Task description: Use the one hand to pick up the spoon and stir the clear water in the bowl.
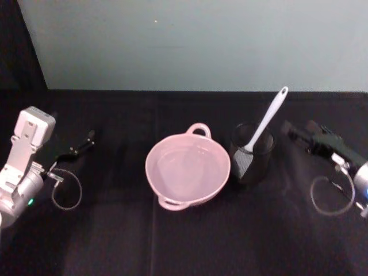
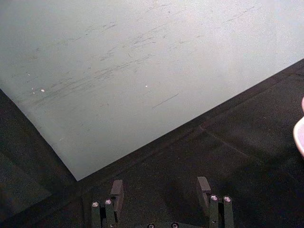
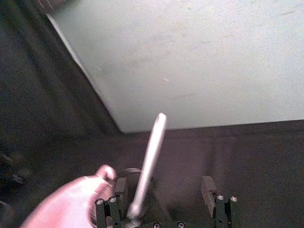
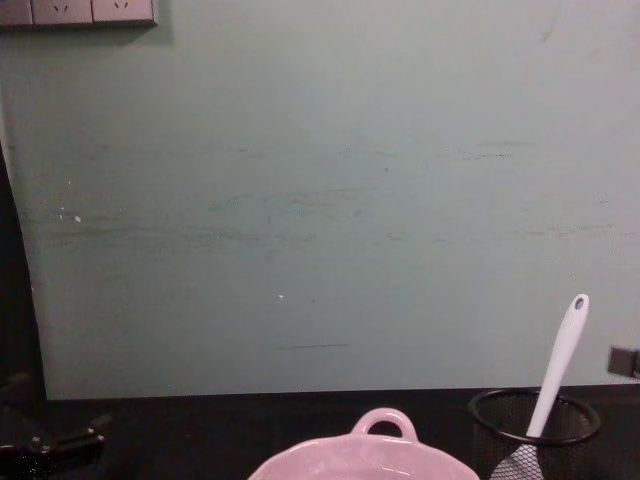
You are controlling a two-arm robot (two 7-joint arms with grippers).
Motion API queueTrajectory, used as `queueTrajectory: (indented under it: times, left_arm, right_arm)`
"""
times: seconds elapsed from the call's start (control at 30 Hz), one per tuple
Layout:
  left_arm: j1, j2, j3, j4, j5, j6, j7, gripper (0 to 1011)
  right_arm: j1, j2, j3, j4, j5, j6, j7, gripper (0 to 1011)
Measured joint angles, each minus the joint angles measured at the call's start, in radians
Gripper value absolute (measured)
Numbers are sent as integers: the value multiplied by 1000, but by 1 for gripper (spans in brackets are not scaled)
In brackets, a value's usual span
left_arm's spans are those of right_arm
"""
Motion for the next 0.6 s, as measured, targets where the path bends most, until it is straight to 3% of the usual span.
queueTrajectory:
  times: [0.2,0.23,0.27,0.33,0.37,0.47,0.6]
  left_arm:
    - [0,0,0,0,0,0,0,1011]
    - [0,0,0,0,0,0,0,1011]
    - [0,0,0,0,0,0,0,1011]
    - [0,0,0,0,0,0,0,1011]
    - [0,0,0,0,0,0,0,1011]
    - [0,0,0,0,0,0,0,1011]
    - [0,0,0,0,0,0,0,1011]
  right_arm:
    - [-23,31,-3,-46,-119,-5,-111,1003]
    - [-24,33,-7,-52,-155,-8,-142,1003]
    - [-24,33,-7,-52,-155,-8,-142,1003]
    - [-16,34,-19,-57,-231,-9,-199,1002]
    - [-16,34,-19,-57,-231,-9,-199,1003]
    - [12,28,-51,-53,-337,-6,-268,1002]
    - [54,16,-93,-29,-444,-8,-306,1002]
